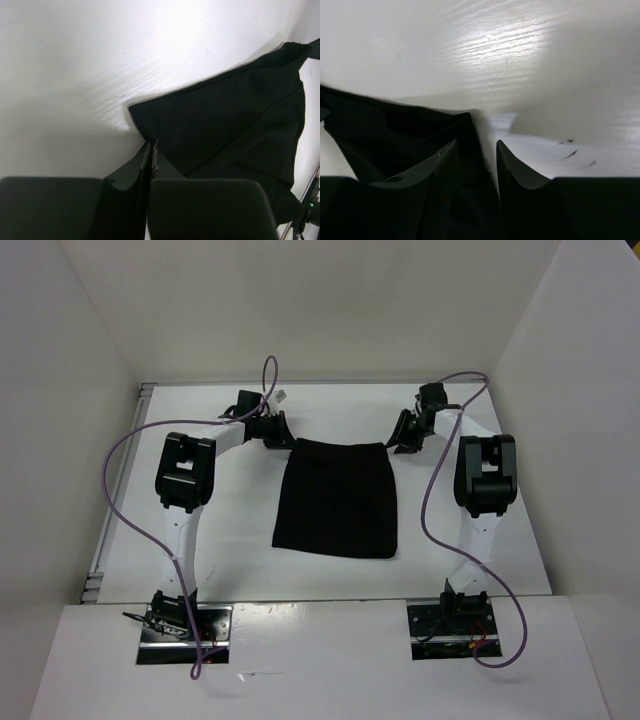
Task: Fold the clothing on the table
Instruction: Fold the skirt
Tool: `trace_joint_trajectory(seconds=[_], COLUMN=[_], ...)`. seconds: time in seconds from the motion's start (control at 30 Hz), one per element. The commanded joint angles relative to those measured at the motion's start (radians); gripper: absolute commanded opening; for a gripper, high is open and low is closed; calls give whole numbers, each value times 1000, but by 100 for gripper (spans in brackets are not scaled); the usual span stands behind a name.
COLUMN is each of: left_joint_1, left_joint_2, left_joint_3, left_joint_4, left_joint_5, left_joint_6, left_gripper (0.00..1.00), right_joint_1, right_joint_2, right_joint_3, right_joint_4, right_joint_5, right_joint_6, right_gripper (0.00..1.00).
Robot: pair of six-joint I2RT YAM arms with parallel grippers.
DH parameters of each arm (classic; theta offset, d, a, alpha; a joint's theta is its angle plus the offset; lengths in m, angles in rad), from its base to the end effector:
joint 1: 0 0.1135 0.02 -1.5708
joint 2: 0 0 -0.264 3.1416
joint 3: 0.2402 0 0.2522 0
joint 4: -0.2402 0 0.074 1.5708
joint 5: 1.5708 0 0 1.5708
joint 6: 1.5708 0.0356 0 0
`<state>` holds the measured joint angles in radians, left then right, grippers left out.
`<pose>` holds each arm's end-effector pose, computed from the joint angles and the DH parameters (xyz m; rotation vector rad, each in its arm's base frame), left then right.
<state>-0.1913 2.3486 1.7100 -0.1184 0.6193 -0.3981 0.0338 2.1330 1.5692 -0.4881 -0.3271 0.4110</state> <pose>0.4993 -0.1177 0.1330 0.0796 2.3668 -1.0119 0.4526 0.0267 0.1631 0.3826 2.6232 0.5813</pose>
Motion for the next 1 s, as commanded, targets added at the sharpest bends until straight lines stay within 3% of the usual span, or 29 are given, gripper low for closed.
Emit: trace_joint_trajectory(seconds=[0.0,0.2,0.97], left_joint_1=[13,13,13], left_joint_2=[5,-14,-60], left_joint_3=[-30,-39,-79], left_joint_4=[-18,-18,-18], left_joint_5=[-41,-50,-50], left_joint_6=[36,36,36], left_gripper=[0,0,0], right_joint_1=[-6,-6,3], right_joint_2=[-148,-166,8], right_joint_3=[-3,-23,-55], right_joint_4=[40,16,55], right_joint_5=[17,-13,-41], right_joint_6=[3,3,34], right_gripper=[42,42,41])
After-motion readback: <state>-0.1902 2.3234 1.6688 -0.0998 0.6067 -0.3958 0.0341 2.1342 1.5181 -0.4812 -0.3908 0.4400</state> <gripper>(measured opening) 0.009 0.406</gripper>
